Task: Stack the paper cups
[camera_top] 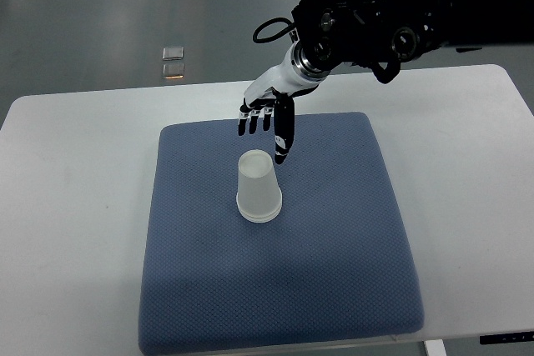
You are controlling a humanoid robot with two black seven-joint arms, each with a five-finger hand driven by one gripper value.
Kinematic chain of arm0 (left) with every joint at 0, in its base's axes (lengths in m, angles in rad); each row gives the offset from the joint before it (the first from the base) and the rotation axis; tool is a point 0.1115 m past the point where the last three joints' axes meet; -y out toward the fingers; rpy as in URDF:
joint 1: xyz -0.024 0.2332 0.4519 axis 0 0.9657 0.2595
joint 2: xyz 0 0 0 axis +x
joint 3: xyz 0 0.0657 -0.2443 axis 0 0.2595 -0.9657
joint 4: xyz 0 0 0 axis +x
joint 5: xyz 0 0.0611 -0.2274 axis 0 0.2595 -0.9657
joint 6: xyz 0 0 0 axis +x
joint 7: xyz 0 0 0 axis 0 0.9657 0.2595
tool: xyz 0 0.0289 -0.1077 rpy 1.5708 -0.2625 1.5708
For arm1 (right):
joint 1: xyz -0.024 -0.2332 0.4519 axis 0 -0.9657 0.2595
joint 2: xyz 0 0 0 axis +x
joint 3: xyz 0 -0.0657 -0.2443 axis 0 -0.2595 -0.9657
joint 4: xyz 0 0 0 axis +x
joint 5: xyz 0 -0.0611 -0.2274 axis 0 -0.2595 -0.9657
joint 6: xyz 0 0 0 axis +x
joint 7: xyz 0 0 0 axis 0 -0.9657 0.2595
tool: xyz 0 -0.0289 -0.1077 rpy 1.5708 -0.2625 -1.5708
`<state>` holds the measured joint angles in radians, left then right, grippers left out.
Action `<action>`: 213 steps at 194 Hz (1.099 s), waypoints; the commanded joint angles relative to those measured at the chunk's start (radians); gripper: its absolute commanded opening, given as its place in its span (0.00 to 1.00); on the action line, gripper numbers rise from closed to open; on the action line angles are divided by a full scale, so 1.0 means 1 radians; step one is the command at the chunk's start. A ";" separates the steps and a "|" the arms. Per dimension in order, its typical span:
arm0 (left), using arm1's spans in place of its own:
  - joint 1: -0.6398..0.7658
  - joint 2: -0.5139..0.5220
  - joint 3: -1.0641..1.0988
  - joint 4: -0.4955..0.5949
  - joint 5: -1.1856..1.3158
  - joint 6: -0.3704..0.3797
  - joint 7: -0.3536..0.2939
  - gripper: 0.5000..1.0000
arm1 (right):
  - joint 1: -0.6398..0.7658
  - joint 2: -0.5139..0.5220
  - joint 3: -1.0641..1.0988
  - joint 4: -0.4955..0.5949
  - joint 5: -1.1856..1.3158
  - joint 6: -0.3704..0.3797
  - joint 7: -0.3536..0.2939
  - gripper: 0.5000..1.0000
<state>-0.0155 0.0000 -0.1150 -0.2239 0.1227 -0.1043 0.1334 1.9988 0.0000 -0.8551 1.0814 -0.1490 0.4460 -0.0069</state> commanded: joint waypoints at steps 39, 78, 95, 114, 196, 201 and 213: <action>0.000 0.000 0.000 0.001 0.000 0.000 0.000 1.00 | -0.043 0.000 0.008 -0.077 0.120 -0.018 0.012 0.80; 0.000 0.000 0.002 -0.003 0.000 -0.002 -0.001 1.00 | -0.166 -0.101 0.208 -0.182 0.207 -0.036 0.013 0.80; 0.000 0.000 0.002 -0.006 0.000 -0.002 0.000 1.00 | -0.227 -0.158 0.303 -0.218 0.247 -0.050 0.013 0.80; 0.000 0.000 0.002 -0.005 0.000 0.000 0.000 1.00 | -0.305 -0.204 0.409 -0.279 0.321 -0.067 0.013 0.80; 0.000 0.000 0.000 -0.002 0.000 0.000 0.000 1.00 | -0.758 -0.224 1.145 -0.598 0.510 -0.115 0.021 0.80; 0.000 0.000 0.000 -0.002 0.000 0.000 0.000 1.00 | -0.779 -0.224 1.183 -0.604 0.510 -0.115 0.027 0.80; 0.000 0.000 0.000 0.000 0.000 0.000 0.000 1.00 | -0.848 -0.225 1.283 -0.618 0.510 -0.115 0.044 0.81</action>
<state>-0.0154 0.0000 -0.1145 -0.2258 0.1227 -0.1046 0.1331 1.2526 -0.2246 0.2714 0.4870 0.3587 0.3320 0.0155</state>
